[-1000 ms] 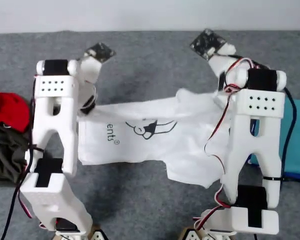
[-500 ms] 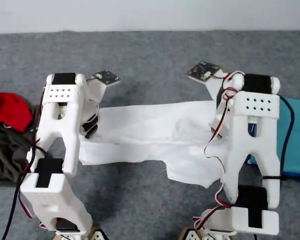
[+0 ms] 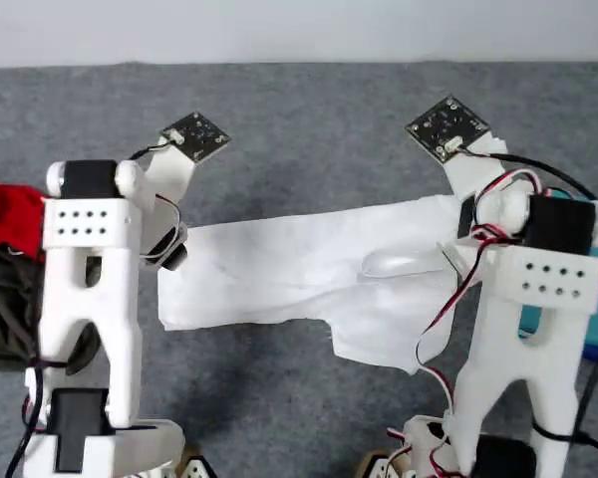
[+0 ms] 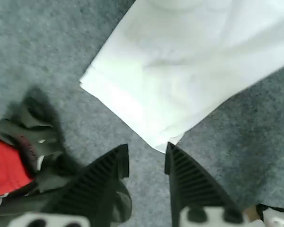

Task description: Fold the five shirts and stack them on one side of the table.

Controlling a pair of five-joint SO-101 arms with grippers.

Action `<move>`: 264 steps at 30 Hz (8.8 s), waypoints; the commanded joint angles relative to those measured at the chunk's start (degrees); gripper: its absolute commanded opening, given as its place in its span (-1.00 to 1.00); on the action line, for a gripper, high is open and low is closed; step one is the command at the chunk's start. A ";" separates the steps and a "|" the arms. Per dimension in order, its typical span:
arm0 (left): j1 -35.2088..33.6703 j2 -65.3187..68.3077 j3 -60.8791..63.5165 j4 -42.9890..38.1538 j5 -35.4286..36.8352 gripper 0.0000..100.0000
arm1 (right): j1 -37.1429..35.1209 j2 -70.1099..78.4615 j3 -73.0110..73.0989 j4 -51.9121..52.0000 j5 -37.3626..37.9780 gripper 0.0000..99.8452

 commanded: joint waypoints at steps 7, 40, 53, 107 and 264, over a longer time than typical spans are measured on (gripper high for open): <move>0.00 4.84 0.04 -4.13 6.24 -0.78 | -1.27 -0.48 0.44 2.07 -0.79 -0.46; 4.40 34.81 -9.01 -13.89 13.19 -0.73 | -2.59 5.76 2.73 1.71 -0.53 -0.73; 4.84 41.05 -11.38 -15.21 13.54 -0.74 | -6.73 5.76 2.73 1.63 -0.62 -0.74; 4.57 -9.14 0.04 0.44 13.63 -0.77 | -4.35 5.85 6.42 -4.35 -0.79 -0.86; 5.36 44.57 -26.24 1.58 17.23 -0.99 | -3.91 19.12 6.15 -8.75 -7.03 -0.87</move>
